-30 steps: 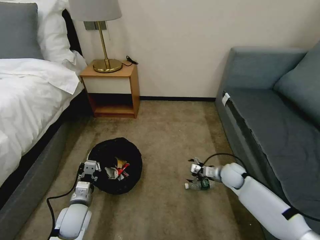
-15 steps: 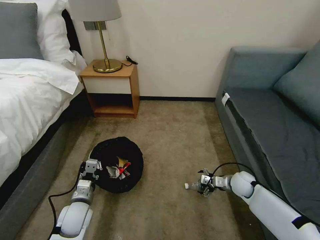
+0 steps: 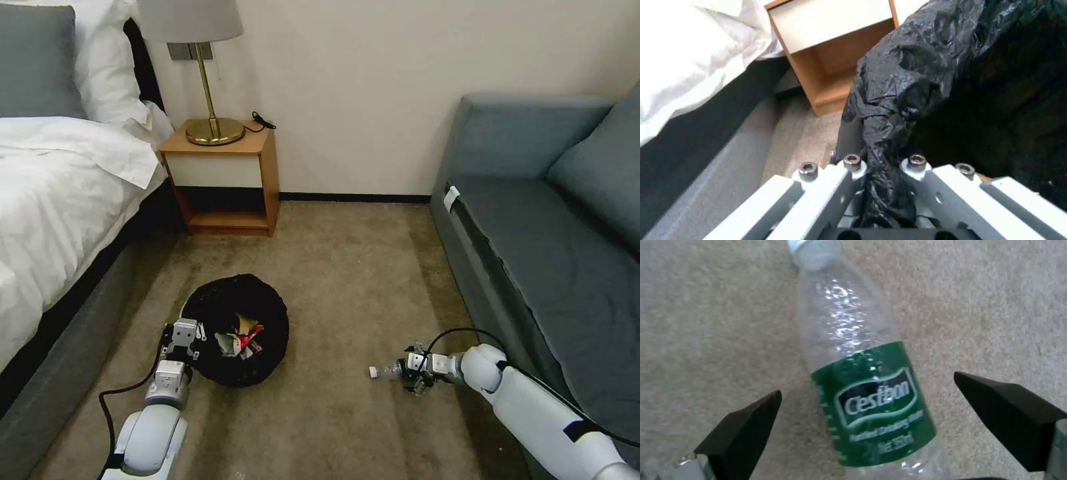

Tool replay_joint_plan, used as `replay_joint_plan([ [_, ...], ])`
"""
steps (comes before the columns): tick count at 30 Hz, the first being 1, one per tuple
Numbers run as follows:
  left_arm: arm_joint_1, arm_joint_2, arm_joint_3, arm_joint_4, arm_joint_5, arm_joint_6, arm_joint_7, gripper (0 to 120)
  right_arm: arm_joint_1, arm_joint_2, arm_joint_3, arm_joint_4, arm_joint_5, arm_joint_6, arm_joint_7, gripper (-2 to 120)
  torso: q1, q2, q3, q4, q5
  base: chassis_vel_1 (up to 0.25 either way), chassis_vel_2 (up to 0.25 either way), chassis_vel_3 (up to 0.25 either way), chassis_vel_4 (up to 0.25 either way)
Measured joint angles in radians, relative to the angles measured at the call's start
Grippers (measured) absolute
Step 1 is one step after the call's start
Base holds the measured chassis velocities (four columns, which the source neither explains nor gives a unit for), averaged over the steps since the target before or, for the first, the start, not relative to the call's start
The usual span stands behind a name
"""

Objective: Pick up the trash bin, then pick up the garbage on the floor and place it into the trash bin.

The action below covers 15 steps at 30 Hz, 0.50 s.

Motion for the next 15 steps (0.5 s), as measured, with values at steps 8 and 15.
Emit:
replay_joint_plan([
  [8, 0.002, 0.001, -0.003, 0.0, -0.002, -0.003, 0.002, 2, 0.04, 0.041, 0.002, -0.088, -0.051, 0.019, -0.004, 88, 0.0, 0.0, 0.0, 0.0, 0.0, 0.0, 0.0, 0.0, 0.0],
  [15, 0.0, -0.002, -0.004, 0.011, -0.006, -0.009, 0.004, 2, 0.051, 0.058, 0.002, -0.11, -0.072, 0.027, -0.011, 59, 0.0, 0.0, 0.0, 0.0, 0.0, 0.0, 0.0, 0.0, 0.0],
])
